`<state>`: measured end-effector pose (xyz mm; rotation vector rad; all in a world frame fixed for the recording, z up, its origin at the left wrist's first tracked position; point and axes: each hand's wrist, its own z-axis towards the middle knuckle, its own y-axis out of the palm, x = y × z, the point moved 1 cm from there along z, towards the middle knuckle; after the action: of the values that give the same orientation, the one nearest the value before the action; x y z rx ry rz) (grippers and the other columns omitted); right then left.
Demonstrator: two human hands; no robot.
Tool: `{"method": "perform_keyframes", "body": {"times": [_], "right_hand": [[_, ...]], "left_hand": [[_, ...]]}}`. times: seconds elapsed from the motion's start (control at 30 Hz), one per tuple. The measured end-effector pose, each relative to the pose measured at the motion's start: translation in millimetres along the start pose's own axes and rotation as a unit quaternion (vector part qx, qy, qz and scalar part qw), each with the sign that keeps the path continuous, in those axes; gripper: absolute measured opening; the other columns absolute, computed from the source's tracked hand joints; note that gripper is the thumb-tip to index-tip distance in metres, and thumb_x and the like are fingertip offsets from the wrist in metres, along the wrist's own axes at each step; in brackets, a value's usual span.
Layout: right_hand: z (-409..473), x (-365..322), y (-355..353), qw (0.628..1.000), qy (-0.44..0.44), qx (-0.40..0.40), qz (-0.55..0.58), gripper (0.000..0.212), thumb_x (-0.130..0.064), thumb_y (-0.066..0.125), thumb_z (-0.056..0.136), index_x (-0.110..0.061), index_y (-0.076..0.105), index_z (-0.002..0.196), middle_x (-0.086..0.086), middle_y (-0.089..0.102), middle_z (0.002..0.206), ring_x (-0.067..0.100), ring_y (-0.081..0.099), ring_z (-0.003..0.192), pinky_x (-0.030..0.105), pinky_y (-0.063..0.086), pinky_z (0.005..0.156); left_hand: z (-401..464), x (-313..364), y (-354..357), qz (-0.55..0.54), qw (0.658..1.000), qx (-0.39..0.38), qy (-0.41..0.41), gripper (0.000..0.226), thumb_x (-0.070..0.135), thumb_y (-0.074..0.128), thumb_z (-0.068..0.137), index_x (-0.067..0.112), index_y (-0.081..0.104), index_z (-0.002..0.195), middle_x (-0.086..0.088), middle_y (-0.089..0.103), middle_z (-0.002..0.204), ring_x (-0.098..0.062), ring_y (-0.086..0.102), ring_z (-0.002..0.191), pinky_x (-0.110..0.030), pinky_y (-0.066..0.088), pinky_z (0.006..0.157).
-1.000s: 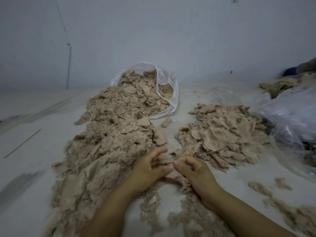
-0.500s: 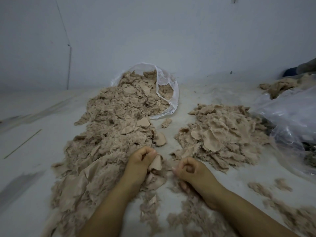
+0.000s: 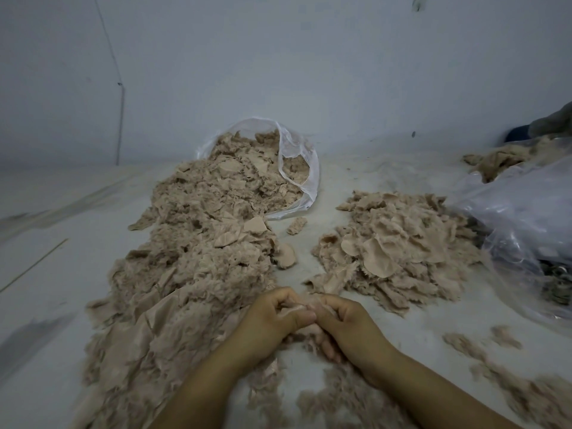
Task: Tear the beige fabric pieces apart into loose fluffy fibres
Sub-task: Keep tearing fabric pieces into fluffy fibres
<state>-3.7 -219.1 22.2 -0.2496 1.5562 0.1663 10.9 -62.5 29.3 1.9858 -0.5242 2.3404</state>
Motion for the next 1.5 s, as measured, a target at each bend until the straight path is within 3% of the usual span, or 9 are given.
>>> {"method": "perform_keyframes", "body": {"times": [0.23,0.53,0.73,0.87,0.97,1.2,1.33,1.43,1.5], "right_hand": [[0,-9,4,0.993,-0.064,0.023,-0.097,0.05,-0.028,0.055,0.096,-0.024,0.051,0.046,-0.009,0.043,0.039,0.003,0.037,0.034,0.013,0.032,0.044],[-11,-22,-10,0.985,-0.005,-0.124,-0.122,0.053,-0.058,0.058,0.077,-0.009,0.076,0.076,-0.007,0.064,0.056,0.003,0.048,0.038,0.012,0.037,0.044],[-2,-15,-11,0.988,-0.089,0.047,-0.119,0.021,-0.034,0.076,0.077,-0.019,0.062,0.083,-0.005,0.067,0.072,0.007,0.062,0.064,0.018,0.046,0.059],[6,-9,-17,0.985,-0.05,0.125,-0.108,0.016,-0.017,0.071,0.083,-0.018,0.058,0.073,-0.009,0.056,0.054,0.006,0.048,0.047,0.025,0.039,0.052],[9,-18,-33,0.944,-0.071,0.226,-0.228,0.018,-0.026,0.073,0.081,-0.027,0.055,0.084,-0.006,0.06,0.078,0.004,0.054,0.066,0.021,0.042,0.062],[16,-15,-3,0.982,-0.049,0.07,-0.166,0.009,-0.018,0.071,0.085,-0.022,0.062,0.085,0.001,0.063,0.08,0.003,0.057,0.059,0.016,0.048,0.055],[24,-17,-25,0.873,-0.081,0.178,-0.447,0.019,-0.028,0.059,0.091,-0.023,0.059,0.11,-0.001,0.056,0.107,0.015,0.054,0.099,0.026,0.045,0.082],[23,-1,-25,0.756,-0.135,0.107,-0.631,0.041,-0.049,0.045,0.094,-0.041,0.044,0.134,-0.002,0.021,0.154,0.025,0.014,0.141,0.042,0.011,0.113],[30,11,-26,0.72,-0.131,0.053,-0.679,0.044,-0.057,0.028,0.096,-0.046,0.039,0.138,-0.006,0.007,0.16,0.026,-0.011,0.146,0.054,-0.015,0.11]], "left_hand": [[4,0,-5,-0.055,0.997,0.06,0.013,0.025,0.007,0.062,0.087,0.013,0.058,0.063,0.0,0.052,0.05,-0.009,0.043,0.044,-0.021,0.037,0.045],[7,4,-17,-0.082,0.984,0.154,0.025,0.023,0.012,0.063,0.085,0.019,0.068,0.064,0.001,0.067,0.063,-0.009,0.058,0.054,-0.021,0.047,0.047],[-2,6,2,-0.045,0.998,0.008,0.032,0.036,0.04,0.06,0.079,0.006,0.065,0.069,-0.004,0.056,0.059,-0.011,0.049,0.051,-0.02,0.04,0.047],[3,3,-5,-0.026,0.993,0.111,0.037,0.034,0.035,0.06,0.083,0.003,0.07,0.078,-0.009,0.064,0.066,-0.016,0.055,0.059,-0.027,0.043,0.054],[8,1,-14,-0.019,0.983,0.181,0.036,0.019,0.016,0.06,0.089,0.015,0.072,0.075,0.004,0.068,0.064,-0.007,0.06,0.059,-0.018,0.046,0.054],[6,-1,-3,-0.018,0.993,0.101,0.059,0.013,0.02,0.062,0.086,0.015,0.073,0.082,0.005,0.069,0.068,-0.005,0.06,0.059,-0.016,0.046,0.056],[8,-7,-11,0.032,0.984,0.17,0.046,0.02,0.009,0.058,0.091,0.023,0.069,0.083,0.005,0.064,0.063,-0.005,0.059,0.057,-0.018,0.049,0.056],[5,-6,-8,0.143,0.972,0.15,0.111,0.028,0.013,0.059,0.091,0.038,0.063,0.078,0.012,0.064,0.078,0.001,0.059,0.074,-0.01,0.044,0.064],[4,-6,-6,0.186,0.961,0.147,0.142,0.026,0.014,0.06,0.09,0.037,0.062,0.079,0.015,0.062,0.082,0.003,0.056,0.081,-0.006,0.041,0.067]]}}
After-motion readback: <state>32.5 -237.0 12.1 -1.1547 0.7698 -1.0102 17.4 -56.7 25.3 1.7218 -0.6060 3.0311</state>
